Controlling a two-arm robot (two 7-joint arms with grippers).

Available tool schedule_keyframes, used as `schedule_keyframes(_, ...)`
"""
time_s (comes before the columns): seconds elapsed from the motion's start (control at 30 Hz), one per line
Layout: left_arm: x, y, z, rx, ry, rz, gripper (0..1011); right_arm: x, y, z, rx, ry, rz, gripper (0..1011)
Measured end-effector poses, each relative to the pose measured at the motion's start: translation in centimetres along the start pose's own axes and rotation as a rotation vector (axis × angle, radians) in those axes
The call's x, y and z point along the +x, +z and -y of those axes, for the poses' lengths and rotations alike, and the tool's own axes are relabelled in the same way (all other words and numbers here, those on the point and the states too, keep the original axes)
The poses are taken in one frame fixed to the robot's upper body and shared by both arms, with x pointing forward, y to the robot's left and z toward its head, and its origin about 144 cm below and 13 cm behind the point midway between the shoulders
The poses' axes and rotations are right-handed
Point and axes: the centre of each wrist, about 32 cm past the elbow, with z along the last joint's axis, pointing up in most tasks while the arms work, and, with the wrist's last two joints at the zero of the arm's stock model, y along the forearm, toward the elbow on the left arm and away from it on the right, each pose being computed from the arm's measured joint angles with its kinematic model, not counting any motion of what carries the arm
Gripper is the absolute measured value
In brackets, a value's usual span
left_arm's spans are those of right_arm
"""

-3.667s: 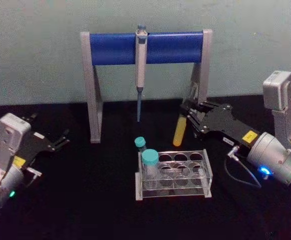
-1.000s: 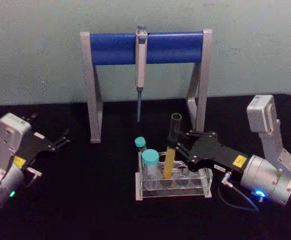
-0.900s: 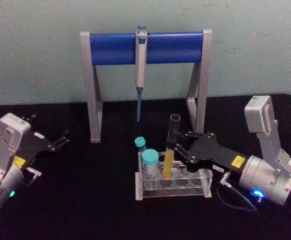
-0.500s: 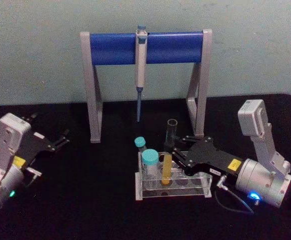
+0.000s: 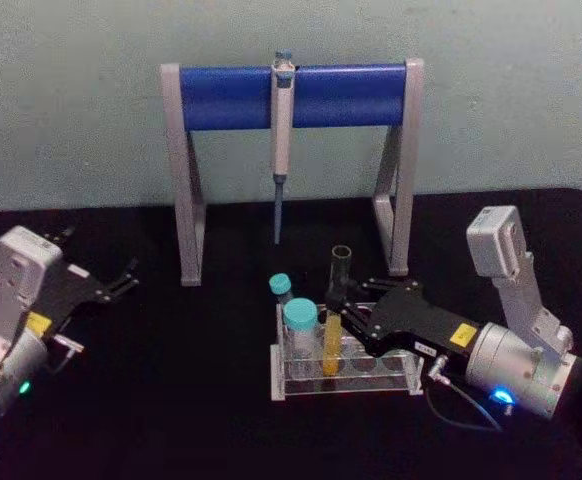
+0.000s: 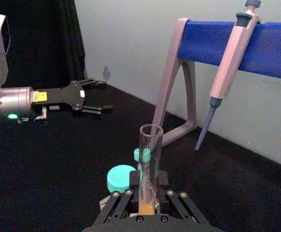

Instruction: Pick up the test tube from the test tube rack, shake it, then place it back into the test tube rack.

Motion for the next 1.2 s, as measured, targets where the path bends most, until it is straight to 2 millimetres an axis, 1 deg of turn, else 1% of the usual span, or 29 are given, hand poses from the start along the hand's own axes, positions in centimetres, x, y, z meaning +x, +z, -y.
schedule_keyframes(1.2, 0.0, 0.0, 0.0, 0.0, 0.0, 0.0, 1001, 0.1, -0.38, -0.33, -0.015, -0.007, -0.01, 228)
